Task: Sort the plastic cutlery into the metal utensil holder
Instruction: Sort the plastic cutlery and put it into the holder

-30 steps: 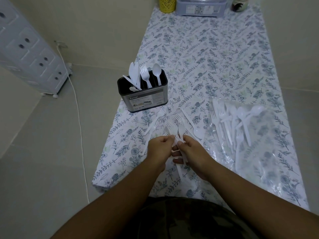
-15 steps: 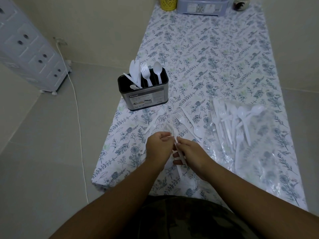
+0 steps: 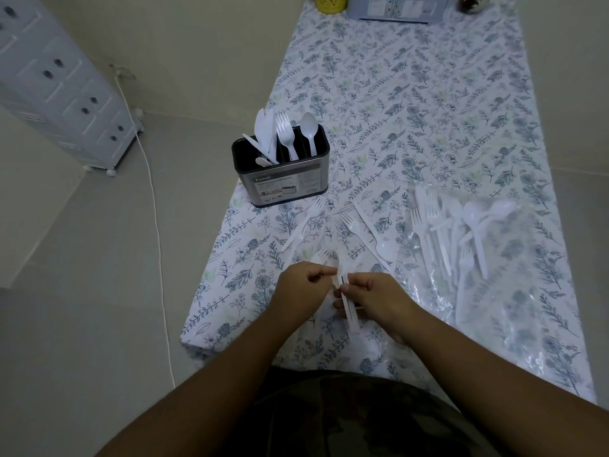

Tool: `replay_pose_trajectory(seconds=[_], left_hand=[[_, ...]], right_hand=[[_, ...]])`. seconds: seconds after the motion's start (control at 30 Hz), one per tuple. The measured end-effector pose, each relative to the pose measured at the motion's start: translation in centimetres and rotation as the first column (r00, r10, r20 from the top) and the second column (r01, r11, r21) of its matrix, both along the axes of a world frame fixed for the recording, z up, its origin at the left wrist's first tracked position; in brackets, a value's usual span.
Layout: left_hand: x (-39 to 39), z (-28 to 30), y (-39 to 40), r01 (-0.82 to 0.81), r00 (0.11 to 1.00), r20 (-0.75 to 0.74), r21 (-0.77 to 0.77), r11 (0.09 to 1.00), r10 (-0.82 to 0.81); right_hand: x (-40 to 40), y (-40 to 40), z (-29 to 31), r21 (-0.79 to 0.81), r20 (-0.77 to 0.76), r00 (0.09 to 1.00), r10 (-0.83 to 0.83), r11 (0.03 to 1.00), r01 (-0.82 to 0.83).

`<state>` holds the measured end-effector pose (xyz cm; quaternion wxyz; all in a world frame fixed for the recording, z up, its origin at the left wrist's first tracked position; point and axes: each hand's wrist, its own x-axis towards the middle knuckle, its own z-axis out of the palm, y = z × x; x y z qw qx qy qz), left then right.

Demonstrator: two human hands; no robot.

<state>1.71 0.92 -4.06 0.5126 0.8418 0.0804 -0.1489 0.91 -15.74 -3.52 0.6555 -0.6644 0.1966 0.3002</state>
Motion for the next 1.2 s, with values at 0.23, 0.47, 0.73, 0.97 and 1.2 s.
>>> replay_pose_trajectory(seconds=[0.23,0.47,0.73,0.97,1.2], left_hand=[[0.2,-1.0,1.1,0.006,0.983,0.172,0.314,0.950,-0.063],[0.7,-2.3,1.9,0.094,0.986,0.070,0.524,0.846,-0.153],[1.3,-2.5,2.2,0.098,0.980,0.100,0.512,0.853,-0.173],[0.8,0.4,-2.3,-0.120,0.993,0.000,0.003,0.993,0.120],[1.4,1.4,-5.6,0.060,0.997,-0.048,-0.036,0.998,-0.062]], right_hand=[[0.4,0.8,-0.2,-0.078,-0.086,0.996,-0.033,0.997,0.026],[0.2,-0.2,-0.4,-0.218,0.027,0.999,-0.026,0.975,0.032],[0.1,-0.8,-0.9,-0.053,-0.089,0.970,-0.225,0.974,0.221],[0.1,-0.8,-0.6,0.157,-0.122,0.944,-0.308,0.933,0.325],[0.0,-2.5,0.2,0.223,-0.066,0.940,-0.335,0.913,0.341]])
